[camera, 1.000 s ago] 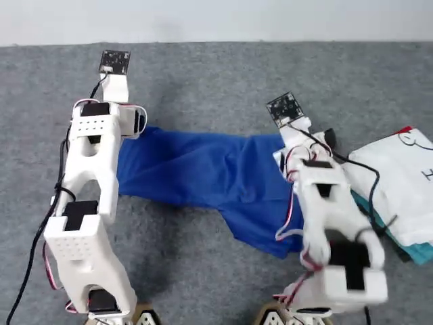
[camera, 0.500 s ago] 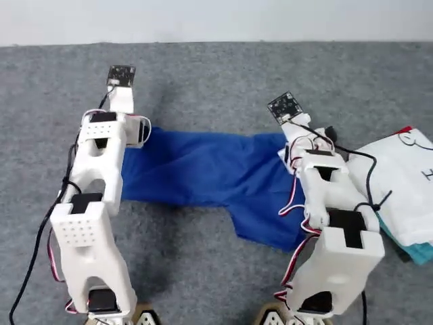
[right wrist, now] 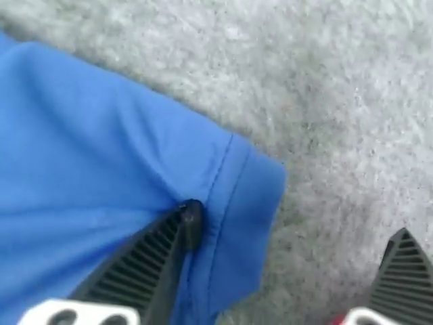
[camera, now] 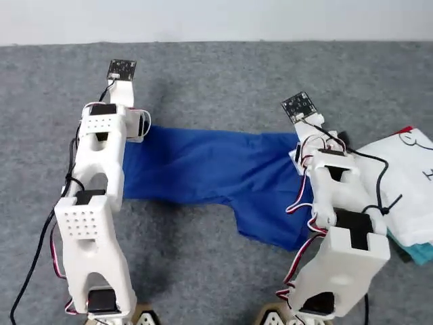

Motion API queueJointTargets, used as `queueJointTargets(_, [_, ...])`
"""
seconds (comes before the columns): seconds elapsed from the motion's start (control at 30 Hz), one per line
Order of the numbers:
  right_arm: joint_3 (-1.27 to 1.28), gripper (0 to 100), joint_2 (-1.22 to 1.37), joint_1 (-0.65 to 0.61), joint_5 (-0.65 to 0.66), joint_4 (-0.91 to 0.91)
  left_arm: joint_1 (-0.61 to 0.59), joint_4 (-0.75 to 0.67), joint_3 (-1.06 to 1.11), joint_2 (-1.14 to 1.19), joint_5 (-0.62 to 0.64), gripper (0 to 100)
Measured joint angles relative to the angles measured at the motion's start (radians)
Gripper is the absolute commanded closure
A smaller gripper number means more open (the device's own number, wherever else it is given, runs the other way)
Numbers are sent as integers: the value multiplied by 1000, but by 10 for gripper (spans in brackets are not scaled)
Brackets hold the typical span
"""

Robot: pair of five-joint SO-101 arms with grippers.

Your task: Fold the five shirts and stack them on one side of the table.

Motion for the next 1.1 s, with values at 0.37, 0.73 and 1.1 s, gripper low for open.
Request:
queueJointTargets(0.37, [132,589,-169,31,0,49,-26,5,-9,3,8,863])
queueJointTargets(0.73, [147,589,-328,-57,0,68,-28,143,-169,-6,3,859])
queueJointTargets(1.1, [147,590,-658,-155,167,654,97,669,-603,-37,3,863])
